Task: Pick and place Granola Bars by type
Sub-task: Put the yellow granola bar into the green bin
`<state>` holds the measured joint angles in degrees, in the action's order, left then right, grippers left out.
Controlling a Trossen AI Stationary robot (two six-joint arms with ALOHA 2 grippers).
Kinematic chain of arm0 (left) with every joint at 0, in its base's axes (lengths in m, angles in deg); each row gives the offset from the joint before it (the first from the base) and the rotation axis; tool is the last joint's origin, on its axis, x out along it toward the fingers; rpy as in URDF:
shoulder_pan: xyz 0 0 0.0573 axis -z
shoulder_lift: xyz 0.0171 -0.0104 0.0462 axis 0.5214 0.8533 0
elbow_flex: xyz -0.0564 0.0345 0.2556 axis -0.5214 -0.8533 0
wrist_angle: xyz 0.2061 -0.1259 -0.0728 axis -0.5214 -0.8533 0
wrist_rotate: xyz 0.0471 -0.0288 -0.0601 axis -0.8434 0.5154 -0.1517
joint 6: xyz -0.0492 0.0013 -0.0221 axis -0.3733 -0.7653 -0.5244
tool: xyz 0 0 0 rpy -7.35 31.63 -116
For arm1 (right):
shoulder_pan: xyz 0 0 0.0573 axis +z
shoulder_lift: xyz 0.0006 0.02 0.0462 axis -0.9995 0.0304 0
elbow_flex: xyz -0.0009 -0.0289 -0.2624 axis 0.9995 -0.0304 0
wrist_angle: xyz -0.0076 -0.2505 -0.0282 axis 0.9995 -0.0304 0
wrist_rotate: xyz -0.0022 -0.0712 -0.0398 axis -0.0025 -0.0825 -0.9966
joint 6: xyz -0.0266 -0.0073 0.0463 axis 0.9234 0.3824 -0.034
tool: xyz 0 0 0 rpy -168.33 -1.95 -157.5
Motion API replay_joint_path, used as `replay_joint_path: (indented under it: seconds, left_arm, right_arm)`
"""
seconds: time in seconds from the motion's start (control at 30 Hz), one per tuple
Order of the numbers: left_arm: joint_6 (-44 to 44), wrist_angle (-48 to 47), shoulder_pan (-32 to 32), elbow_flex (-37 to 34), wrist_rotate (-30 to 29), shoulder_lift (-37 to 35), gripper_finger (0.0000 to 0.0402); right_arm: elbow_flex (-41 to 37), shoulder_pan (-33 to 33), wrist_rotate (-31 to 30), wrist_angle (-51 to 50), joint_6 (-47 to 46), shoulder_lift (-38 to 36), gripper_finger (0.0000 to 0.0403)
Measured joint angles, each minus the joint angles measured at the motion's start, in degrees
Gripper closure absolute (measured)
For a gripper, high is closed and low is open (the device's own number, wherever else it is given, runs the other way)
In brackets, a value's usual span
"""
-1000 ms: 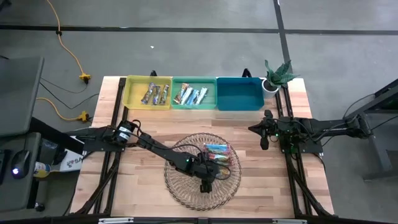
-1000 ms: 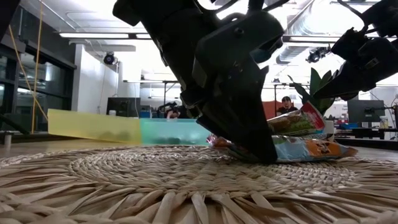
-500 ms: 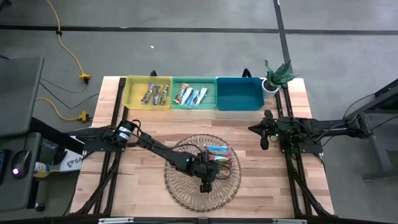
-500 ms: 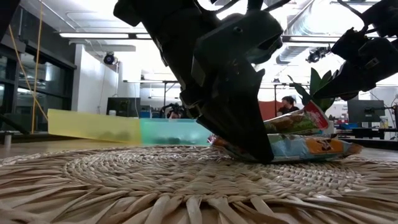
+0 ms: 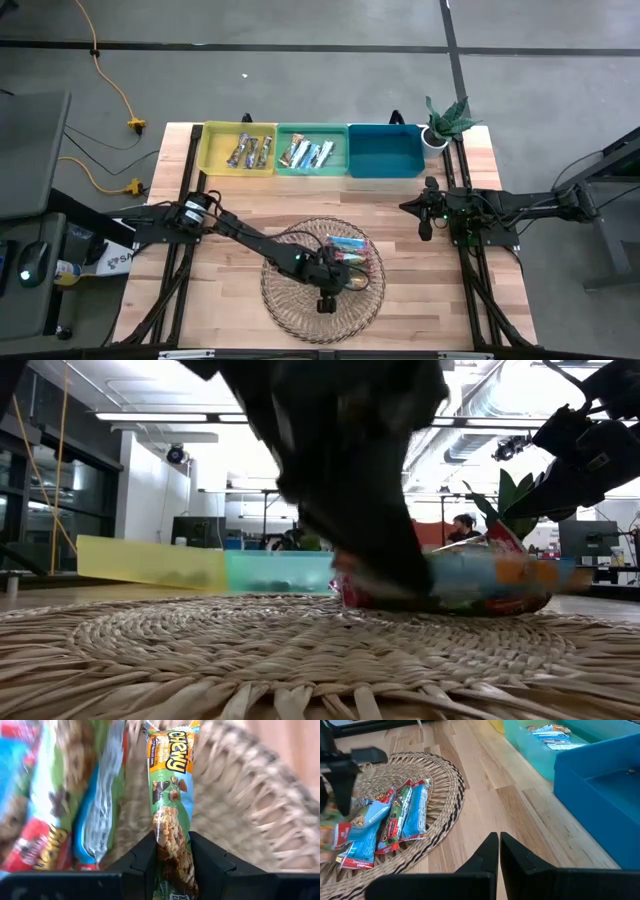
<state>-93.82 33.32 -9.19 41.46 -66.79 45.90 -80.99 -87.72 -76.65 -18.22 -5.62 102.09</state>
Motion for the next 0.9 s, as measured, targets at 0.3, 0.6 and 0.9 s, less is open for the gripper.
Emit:
replay_joint_path:
  seconds: [0.3, 0.6, 0.9]
  left_arm:
    - [4.22, 0.47, -0.04, 0.16, -1.27, -3.06, 0.0303]
    - [12.20, 0.74, -0.09, 0.18, 0.11, -8.06, 0.0303]
    - [17.12, -1.68, -0.11, 0.25, -4.91, -17.93, 0.0303]
  right_arm:
    - [0.00, 0.00, 0.00, 0.00, 0.00, 0.00, 0.0402]
    - [0.00, 0.01, 0.00, 0.02, 0.00, 0.00, 0.0402]
    - [0.00, 0.01, 0.00, 0.02, 0.00, 0.00, 0.0402]
